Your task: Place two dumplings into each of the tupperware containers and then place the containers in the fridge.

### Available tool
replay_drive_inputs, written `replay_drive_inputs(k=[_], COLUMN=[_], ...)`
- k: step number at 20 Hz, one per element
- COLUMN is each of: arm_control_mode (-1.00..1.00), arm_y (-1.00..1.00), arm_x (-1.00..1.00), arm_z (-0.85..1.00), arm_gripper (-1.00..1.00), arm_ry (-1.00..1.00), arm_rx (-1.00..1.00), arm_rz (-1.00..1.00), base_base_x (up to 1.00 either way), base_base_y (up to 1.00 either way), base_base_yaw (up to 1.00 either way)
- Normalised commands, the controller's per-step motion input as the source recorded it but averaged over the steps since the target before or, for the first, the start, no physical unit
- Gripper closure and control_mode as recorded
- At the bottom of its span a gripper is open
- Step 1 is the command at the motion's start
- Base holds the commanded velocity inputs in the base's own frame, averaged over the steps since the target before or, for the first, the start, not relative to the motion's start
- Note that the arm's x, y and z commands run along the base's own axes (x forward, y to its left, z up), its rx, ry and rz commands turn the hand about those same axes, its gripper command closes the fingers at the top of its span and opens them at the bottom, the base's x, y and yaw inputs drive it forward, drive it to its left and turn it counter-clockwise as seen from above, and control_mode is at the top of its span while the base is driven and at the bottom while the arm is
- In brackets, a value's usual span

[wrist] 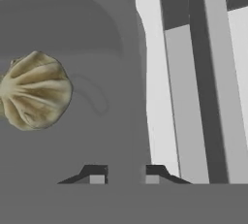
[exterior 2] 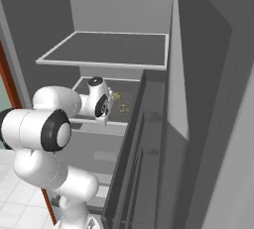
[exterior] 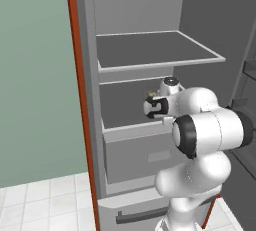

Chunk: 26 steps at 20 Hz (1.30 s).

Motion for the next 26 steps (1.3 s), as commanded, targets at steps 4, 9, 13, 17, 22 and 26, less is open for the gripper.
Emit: replay_drive_inputs(k=[4, 9, 13, 17, 22, 26], arm_control_mode=[-1.0, -1.0, -1.0, -1.0, -1.0, -1.0], arm_y=[0.0, 0.0, 0.0, 0.0, -0.15, -0.09], arm_x=[0.16, 0.0, 0.0, 0.0, -0.23, -0.41], arm_z=[-0.15, -0.02, 0.0, 0.0, 0.19, 0.64], arm_gripper=[1.0, 1.0, -1.0, -1.0, -1.0, -1.0], arm_ry=[0.0, 0.01, 0.0, -0.04, -0.08, 0.0], arm_rx=[0.0, 0.0, 0.0, 0.0, 0.0, 0.0], arm_rz=[0.0, 0.0, 0.0, 0.0, 0.0, 0.0], base_base_x=[0.0, 0.0, 0.0, 0.0, 0.0, 0.0], base_base_y=[0.0, 0.0, 0.0, 0.0, 0.0, 0.0], base_base_yaw=[0.0, 0.0, 0.0, 0.0, 0.0, 0.0])
